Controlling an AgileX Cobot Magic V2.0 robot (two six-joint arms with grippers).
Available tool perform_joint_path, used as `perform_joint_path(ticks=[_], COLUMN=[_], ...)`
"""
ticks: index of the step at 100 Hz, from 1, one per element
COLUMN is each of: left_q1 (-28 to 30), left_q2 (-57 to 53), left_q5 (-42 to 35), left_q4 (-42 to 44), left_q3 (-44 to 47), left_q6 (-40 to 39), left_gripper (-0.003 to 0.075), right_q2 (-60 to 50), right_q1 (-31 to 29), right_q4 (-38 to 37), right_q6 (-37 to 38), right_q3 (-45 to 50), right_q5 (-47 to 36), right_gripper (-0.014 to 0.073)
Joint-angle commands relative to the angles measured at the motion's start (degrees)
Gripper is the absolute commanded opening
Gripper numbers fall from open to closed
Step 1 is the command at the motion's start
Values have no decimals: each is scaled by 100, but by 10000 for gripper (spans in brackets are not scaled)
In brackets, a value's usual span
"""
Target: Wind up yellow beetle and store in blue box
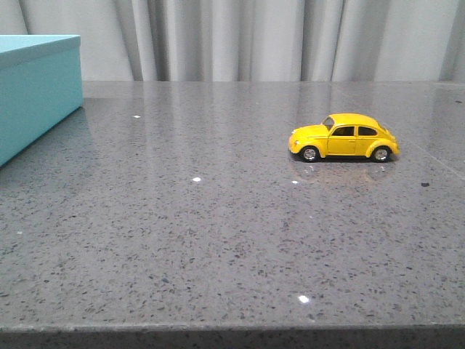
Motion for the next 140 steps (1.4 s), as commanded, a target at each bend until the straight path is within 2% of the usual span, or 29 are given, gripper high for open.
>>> perform_joint_path(ticks=[1, 46, 83, 107, 125, 133, 140], left_q1=[-43, -43, -43, -43, -43, -43, -43], left_q2=[-183, -183, -183, -183, -168, -82, 30], left_q5=[-423, -474, -1025, -988, -878, -760, -668], left_q4=[-27, -16, -16, -26, -26, -10, 55], left_q3=[123, 123, 123, 64, -126, -285, -453], left_q6=[-16, -16, -16, -16, -16, -16, -16], left_gripper=[-19, -19, -19, -18, -17, 6, 76], right_q2=[-131, -131, -131, -131, -131, -131, -119], right_q1=[-32, -32, -32, -32, -26, -26, -26], right_q4=[-6, -6, -12, -12, -12, -12, -12], right_q6=[-38, -38, -38, -38, -32, -32, -32], right_q3=[-95, -95, -95, -113, -418, -569, -685], right_q5=[-399, -388, -432, -1026, -659, -584, -528], right_gripper=[-64, -64, -64, -64, -62, -27, 49])
